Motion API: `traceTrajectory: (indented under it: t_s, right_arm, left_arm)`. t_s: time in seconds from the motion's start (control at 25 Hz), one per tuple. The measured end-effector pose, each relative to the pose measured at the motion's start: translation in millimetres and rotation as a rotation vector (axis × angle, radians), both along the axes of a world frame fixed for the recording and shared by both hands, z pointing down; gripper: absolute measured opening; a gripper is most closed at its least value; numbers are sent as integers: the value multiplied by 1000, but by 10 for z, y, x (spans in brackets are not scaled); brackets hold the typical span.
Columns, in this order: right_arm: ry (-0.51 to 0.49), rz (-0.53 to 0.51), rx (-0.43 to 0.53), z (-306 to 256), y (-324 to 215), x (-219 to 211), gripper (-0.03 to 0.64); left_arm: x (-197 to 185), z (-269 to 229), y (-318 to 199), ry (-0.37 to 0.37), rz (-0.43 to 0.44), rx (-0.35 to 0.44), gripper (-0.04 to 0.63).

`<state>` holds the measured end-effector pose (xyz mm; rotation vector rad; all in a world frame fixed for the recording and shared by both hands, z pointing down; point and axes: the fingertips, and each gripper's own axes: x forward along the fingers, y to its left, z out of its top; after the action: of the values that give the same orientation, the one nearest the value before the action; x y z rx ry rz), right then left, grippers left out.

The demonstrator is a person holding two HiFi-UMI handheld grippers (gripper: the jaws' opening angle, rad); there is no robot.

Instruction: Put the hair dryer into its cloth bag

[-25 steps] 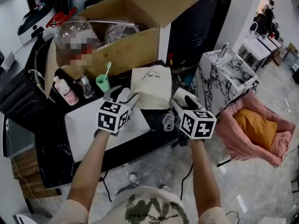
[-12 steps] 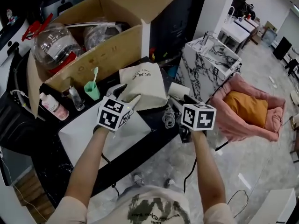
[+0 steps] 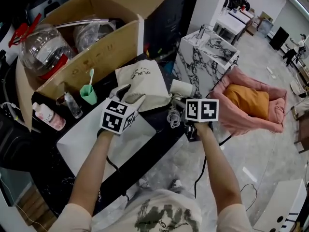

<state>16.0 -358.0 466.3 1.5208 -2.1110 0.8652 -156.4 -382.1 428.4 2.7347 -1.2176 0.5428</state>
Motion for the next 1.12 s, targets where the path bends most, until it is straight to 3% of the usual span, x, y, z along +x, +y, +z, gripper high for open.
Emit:
traceTrajectory:
  t_s: [0.24,0.52,0.88,1.12]
  right_arm:
    - [82,43,-137,315,0,15,302]
    - [110,127,-237,554,6,-51,314]
    - [86,267,-300,839,-33,-91,313]
    - [105,290,-291,873,-18,-76,313]
  left_arm:
    - [41,-86,16,56,9,16,283]
    - [69,-106,56,102,13,11,284]
    - [58,-71,116,118,6,-2,284]
    - [59,-54,130,118,7,-8,284]
